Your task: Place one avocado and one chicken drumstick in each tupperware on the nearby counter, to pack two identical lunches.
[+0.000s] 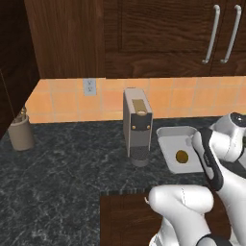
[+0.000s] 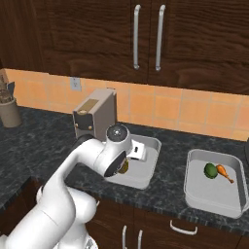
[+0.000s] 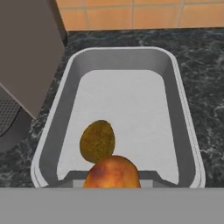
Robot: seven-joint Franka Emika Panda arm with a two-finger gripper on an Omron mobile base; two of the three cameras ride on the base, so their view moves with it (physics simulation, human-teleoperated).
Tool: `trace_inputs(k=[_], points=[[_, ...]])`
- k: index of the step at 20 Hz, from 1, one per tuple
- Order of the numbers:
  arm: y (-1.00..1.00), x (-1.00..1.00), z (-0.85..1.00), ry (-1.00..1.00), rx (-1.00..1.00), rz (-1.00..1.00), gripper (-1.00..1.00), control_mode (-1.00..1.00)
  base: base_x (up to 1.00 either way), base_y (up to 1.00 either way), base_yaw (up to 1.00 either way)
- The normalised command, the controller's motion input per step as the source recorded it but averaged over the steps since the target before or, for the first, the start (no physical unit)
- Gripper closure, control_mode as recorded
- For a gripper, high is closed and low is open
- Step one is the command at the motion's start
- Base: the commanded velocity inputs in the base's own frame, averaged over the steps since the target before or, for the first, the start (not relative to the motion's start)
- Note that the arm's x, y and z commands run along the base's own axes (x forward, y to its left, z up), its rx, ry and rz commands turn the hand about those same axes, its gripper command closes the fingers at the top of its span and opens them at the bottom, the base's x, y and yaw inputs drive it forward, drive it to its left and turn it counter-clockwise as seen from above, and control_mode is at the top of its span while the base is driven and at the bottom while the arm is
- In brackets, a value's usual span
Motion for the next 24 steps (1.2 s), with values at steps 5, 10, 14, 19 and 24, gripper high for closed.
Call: trace_inputs(k=[5,10,14,19,24], points=[[-0.03,0.43,-0.16,-0.01,0.0,0.01,1.0,-1.0,0.0,0.0,0.0],[-0.11,0.38,-0.14,0.0,0.0,0.03,1.0,-1.0,0.0,0.0,0.0],[-0.14,0.34,-0.22,-0.04,0.0,0.05,1.0,-1.0,0.0,0.0,0.0],[-0.11,0.34,-0.34,-0.03,0.0,0.05,1.0,-1.0,0.0,0.0,0.0],[-0.1,0.4,-0.32,-0.03,0.0,0.04,1.0,-1.0,0.0,0.0,0.0]])
